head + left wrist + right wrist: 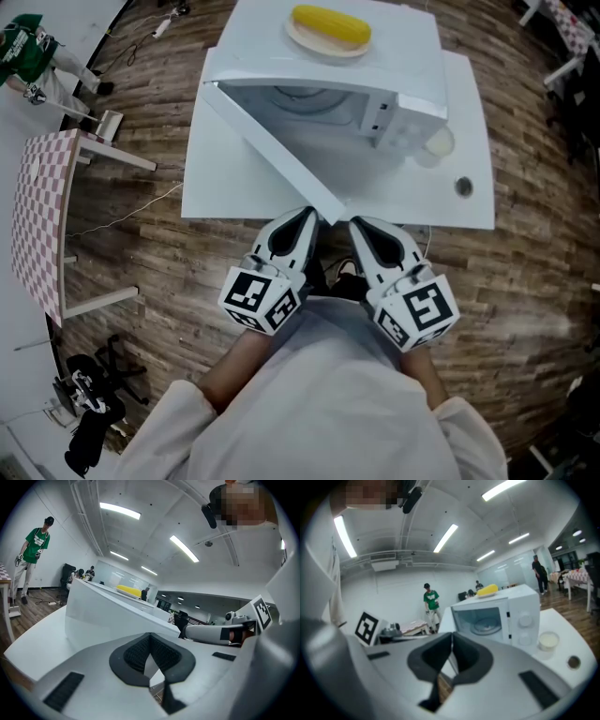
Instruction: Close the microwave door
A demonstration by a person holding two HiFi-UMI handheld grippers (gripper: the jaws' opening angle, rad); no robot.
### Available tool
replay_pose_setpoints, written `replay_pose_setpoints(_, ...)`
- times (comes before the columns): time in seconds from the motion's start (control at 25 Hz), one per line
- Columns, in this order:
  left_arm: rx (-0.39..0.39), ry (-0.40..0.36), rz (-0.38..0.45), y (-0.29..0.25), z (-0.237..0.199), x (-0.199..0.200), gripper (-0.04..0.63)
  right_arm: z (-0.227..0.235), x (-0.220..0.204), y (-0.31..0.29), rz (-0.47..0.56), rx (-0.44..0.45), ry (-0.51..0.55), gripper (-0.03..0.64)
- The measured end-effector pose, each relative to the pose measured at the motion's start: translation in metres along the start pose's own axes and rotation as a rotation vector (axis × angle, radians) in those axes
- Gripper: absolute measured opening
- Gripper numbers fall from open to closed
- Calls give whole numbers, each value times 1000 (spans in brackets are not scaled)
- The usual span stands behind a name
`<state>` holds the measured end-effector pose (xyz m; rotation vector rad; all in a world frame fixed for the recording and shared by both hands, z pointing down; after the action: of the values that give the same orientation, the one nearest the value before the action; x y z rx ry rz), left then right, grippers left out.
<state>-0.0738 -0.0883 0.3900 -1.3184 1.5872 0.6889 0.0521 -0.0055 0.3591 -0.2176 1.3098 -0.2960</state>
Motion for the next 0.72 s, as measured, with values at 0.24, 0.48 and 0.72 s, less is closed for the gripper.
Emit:
replay_pose_setpoints(0.24, -21, -3, -6, -8, 1, 3, 20, 2, -1, 6, -7, -15, 7, 25)
replay_pose_setpoints(0.48, -37, -5, 8, -19, 5, 7, 20, 4, -1, 7, -3, -12, 23, 25)
replay_pose_setpoints(0.72, -51, -11, 6, -27, 7, 9, 20, 10, 0, 6, 0, -24, 11, 25)
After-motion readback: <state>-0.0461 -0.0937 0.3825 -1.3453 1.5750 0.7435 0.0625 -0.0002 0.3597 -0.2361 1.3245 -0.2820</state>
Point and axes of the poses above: the fingertips, and each gripper's own axes: y backward along the fingers, z to its right, x out of its top, the point moved 7 cm from there along y, backward along the fingers, and after that the axes turned 11 degrees about -x, right-handed, at the moved point
